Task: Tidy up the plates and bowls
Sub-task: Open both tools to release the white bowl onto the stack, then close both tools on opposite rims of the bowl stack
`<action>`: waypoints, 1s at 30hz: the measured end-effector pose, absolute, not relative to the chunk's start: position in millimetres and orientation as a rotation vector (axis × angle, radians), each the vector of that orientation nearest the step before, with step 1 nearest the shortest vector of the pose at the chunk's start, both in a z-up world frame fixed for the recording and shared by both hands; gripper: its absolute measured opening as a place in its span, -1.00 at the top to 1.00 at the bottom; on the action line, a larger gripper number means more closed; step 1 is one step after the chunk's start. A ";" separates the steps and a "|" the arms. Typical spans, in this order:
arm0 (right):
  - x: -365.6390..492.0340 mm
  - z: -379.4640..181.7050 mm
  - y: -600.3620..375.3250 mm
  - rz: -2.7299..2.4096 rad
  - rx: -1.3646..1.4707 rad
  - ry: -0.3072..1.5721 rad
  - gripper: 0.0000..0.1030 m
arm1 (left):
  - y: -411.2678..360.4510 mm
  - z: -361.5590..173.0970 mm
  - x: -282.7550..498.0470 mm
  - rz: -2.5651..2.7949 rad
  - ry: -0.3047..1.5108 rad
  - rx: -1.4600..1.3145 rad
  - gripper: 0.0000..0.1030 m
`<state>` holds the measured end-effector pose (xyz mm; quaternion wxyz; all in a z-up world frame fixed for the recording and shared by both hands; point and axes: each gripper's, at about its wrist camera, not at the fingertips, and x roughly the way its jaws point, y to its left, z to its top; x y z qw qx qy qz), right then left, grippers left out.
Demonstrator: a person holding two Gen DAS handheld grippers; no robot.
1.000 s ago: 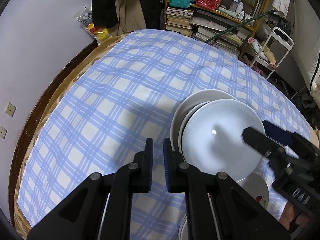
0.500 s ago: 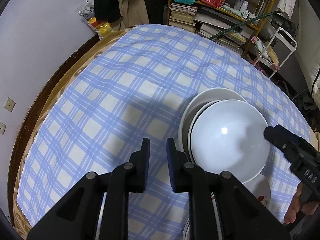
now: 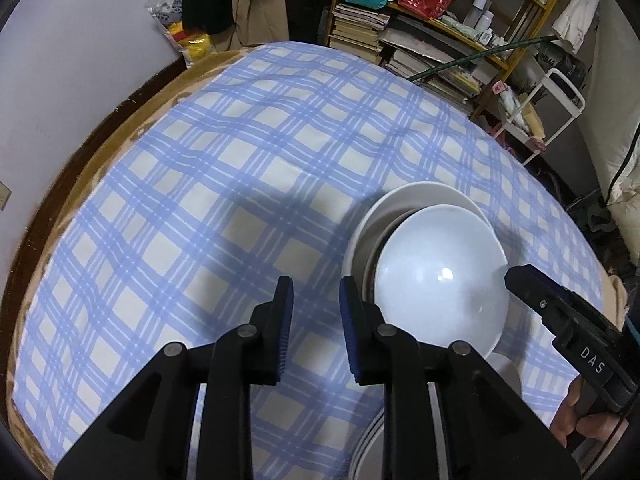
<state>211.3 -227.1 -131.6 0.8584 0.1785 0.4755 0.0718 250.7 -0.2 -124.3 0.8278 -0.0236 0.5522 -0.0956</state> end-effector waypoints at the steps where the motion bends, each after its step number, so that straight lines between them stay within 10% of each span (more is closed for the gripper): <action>1: 211.0 -131.1 -227.6 0.152 0.380 0.994 0.28 | -0.8 -125.4 251.1 -0.204 1.175 -0.053 0.55; 6: 209.6 -127.8 -228.4 0.117 0.385 0.961 0.55 | 1.5 -130.3 253.9 -0.205 1.195 -0.079 0.55; 30: 217.9 -154.5 -234.4 0.149 0.481 1.045 0.54 | 13.0 -148.1 265.6 -0.213 1.258 -0.158 0.55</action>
